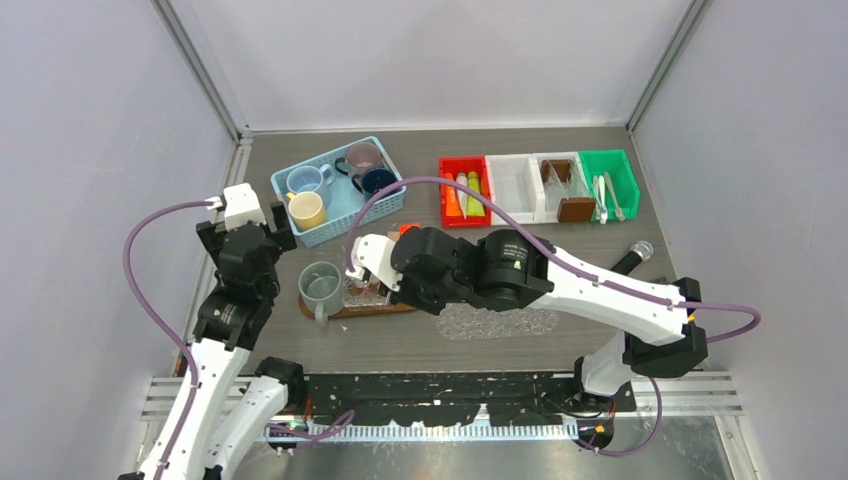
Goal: Prepare toiletry sets of a toothbrush and toothpaste on the tray
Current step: Pick up the toothbrush from the storage box, then place the toothbrush in the toothpaste holder.
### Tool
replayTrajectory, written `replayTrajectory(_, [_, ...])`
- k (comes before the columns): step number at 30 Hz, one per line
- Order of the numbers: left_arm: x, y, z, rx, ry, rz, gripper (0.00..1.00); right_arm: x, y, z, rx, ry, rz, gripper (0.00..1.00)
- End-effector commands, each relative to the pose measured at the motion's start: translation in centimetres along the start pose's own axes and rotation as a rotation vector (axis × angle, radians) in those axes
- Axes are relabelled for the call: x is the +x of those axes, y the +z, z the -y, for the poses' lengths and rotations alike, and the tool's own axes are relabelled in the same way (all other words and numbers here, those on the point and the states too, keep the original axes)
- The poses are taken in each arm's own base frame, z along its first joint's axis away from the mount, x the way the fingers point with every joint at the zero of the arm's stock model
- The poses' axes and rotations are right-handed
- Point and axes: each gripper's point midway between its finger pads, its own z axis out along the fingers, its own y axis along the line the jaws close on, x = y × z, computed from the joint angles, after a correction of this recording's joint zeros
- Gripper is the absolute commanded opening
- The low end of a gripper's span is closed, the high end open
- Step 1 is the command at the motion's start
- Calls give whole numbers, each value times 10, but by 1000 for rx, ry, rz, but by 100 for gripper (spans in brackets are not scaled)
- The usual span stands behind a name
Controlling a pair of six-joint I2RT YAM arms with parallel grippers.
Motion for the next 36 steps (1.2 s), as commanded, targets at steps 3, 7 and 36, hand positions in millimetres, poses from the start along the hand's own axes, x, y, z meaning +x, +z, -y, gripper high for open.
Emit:
replayTrajectory(3, [-15, 0, -9, -40, -30, 68, 100, -2, 8, 0, 18, 2, 28, 1])
replayTrajectory(7, [-14, -1, -10, -42, -30, 69, 100, -2, 17, 2, 43, -3, 64, 0])
replayTrajectory(36, [-12, -1, -11, -47, -29, 73, 100, 17, 74, 9, 117, -43, 71, 2])
